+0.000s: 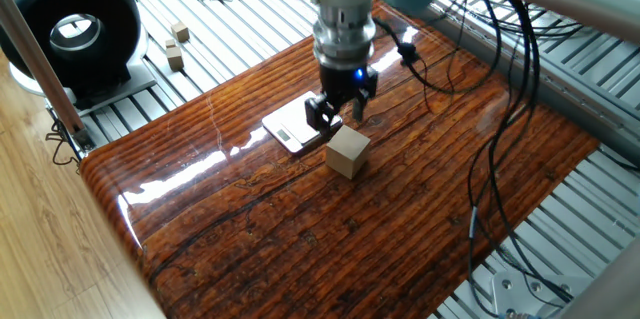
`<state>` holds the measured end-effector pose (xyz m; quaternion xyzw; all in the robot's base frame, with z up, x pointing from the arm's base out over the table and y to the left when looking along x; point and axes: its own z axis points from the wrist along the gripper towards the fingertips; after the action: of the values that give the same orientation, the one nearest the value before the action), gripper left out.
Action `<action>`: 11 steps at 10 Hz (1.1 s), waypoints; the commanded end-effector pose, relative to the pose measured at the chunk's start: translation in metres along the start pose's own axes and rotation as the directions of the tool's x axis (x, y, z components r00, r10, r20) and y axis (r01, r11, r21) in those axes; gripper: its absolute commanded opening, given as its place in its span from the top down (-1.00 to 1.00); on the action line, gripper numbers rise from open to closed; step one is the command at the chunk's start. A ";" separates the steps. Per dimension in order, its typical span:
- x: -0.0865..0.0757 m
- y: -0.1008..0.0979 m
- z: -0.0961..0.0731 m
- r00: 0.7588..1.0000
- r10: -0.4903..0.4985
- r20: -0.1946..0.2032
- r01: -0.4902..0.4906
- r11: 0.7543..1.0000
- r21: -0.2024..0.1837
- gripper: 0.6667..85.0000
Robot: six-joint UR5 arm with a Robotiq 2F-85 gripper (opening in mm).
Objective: Remove the object from the scale
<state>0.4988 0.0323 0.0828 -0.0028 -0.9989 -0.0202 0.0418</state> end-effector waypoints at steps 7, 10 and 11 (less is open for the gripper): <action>-0.083 -0.002 -0.100 0.980 0.067 0.187 -0.072 0.997 0.017 0.99; -0.095 -0.009 -0.105 0.970 0.081 0.231 -0.090 0.996 0.028 0.99; -0.096 -0.008 -0.105 0.969 0.084 0.231 -0.091 0.996 0.023 0.99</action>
<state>0.5920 0.0191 0.1721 -0.0387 -0.9976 0.0045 -0.0568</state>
